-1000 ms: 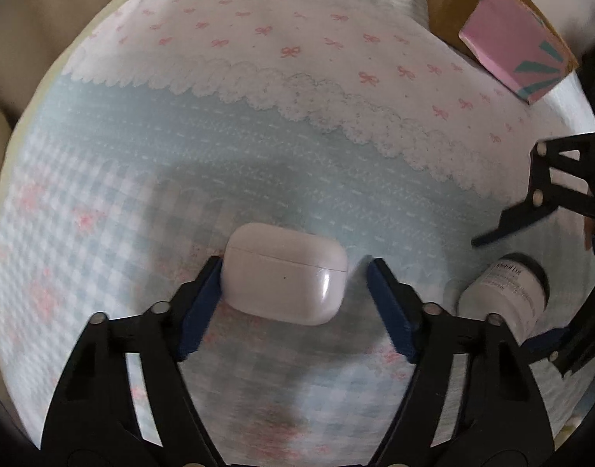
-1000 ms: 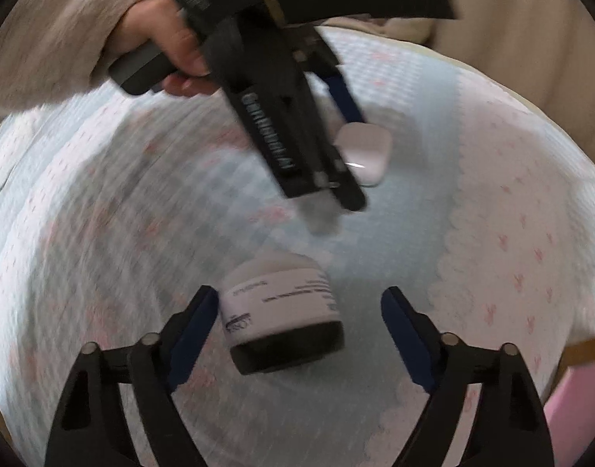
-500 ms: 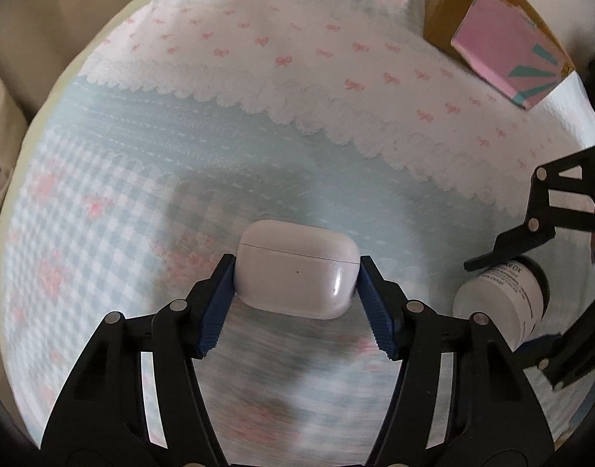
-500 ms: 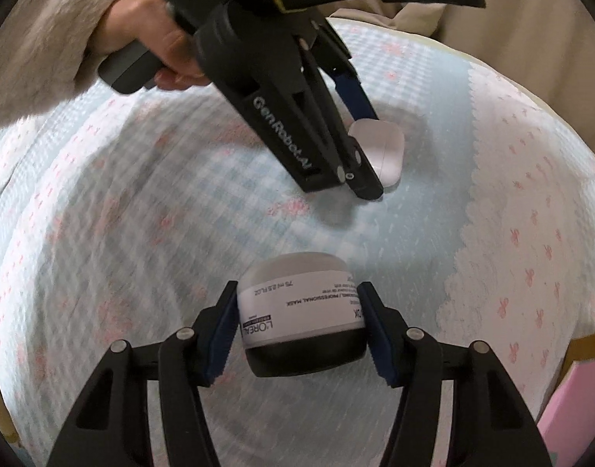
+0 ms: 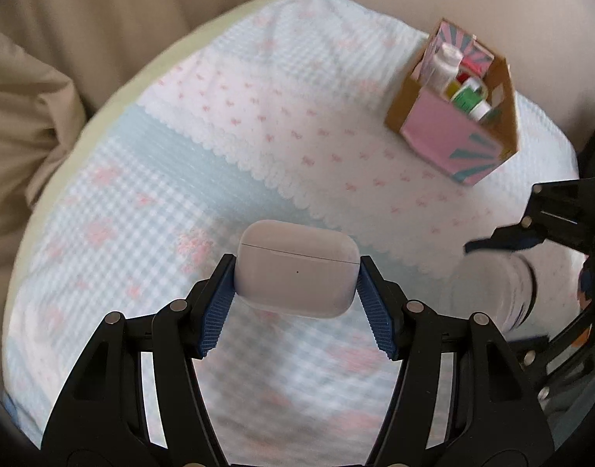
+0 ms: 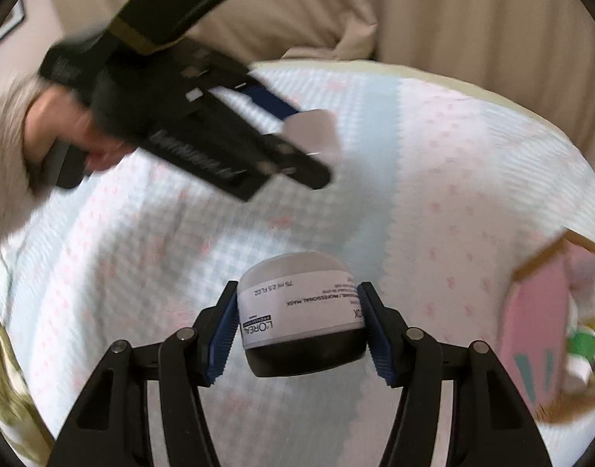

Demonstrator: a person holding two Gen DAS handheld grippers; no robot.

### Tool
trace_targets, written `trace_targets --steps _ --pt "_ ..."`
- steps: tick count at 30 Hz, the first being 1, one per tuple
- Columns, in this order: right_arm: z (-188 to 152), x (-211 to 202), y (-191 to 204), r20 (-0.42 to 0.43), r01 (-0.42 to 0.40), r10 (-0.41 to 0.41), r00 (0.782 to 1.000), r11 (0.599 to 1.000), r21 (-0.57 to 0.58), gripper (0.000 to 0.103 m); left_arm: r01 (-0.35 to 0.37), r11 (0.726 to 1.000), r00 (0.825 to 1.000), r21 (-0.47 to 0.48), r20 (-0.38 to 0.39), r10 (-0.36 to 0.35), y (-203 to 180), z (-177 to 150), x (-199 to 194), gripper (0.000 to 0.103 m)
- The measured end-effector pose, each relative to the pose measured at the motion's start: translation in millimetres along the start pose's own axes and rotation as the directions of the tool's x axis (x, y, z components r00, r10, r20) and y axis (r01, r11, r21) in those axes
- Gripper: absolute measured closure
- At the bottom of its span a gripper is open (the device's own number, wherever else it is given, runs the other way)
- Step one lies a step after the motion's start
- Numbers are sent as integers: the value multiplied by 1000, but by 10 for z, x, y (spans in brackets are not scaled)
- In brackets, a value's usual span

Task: Organize rigid objects
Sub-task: 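Carry the earbud case and L'Oréal jar with both tools over the cardboard box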

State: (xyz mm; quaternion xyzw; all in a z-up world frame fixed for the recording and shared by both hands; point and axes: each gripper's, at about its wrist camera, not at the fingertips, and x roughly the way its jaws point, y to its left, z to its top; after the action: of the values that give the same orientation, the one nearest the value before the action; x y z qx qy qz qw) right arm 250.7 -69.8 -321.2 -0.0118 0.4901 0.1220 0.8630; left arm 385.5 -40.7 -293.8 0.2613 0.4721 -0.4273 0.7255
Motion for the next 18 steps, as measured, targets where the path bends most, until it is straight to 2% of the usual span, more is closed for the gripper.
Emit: trace_targets --steps 3,10,14,18 --pt "-34 -378 -95 11 24 -25 1000 997 67 48 -5 1000 1000 -18 25 6 -216 120 -333 44" --pt "-24 -1305 -580 19 65 -70 997 981 180 48 -12 998 997 -62 73 17 -774 535 -890 44" --pt "-54 -1707 -989 29 69 -78 997 966 250 48 -12 996 995 -90 94 20 -1171 806 -1055 44" --pt "-93 -2011 -1466 20 78 -88 996 953 292 48 -7 991 995 -132 101 21 -1554 1041 -1048 44"
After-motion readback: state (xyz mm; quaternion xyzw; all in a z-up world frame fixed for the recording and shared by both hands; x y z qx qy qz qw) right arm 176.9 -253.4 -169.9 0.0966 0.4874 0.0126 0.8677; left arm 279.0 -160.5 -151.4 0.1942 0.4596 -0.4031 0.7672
